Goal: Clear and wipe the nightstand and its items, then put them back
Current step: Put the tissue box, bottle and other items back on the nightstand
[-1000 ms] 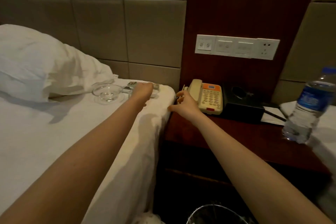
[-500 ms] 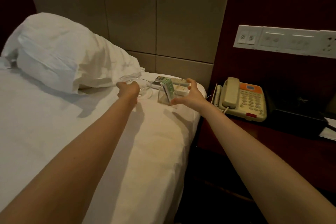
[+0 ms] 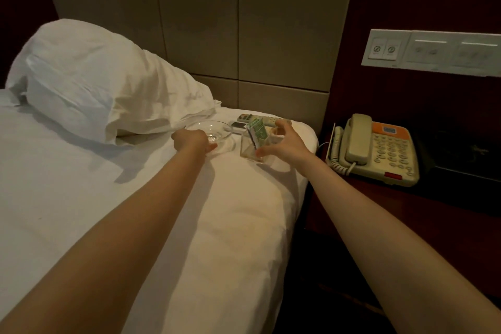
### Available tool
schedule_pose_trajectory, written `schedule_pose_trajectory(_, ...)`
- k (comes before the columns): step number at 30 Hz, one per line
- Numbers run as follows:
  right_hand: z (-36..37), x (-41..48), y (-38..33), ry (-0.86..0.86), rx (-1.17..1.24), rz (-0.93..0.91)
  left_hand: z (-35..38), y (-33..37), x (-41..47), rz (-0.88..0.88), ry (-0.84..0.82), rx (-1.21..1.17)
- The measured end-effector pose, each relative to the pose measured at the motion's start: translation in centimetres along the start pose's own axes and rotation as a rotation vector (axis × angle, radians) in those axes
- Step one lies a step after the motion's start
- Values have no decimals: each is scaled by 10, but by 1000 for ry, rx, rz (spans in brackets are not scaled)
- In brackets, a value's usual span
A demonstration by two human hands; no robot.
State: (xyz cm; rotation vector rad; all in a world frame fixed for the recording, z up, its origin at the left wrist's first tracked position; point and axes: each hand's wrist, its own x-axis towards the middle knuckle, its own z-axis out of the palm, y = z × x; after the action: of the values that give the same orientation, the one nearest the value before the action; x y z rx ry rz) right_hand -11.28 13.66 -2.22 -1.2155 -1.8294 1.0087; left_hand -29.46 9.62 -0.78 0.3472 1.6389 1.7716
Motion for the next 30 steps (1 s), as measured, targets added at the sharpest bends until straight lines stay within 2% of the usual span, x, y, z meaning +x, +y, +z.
schedule_pose_trajectory(5,-5,-20,-15,137,-8,-60,-2,2,-28,-40,-78,-48)
schedule_pose_trajectory(11,-41,-53,-23,327,-42,-47,9,5,-72,46,-190,-17)
schedule_pose_trajectory(22,-146,-130,2,655,-255,154,73,-23,-152,3,-504,-19)
schedule_pose_trajectory(30,-216,-194,36,828,-412,280,129,-57,-222,-74,-710,88)
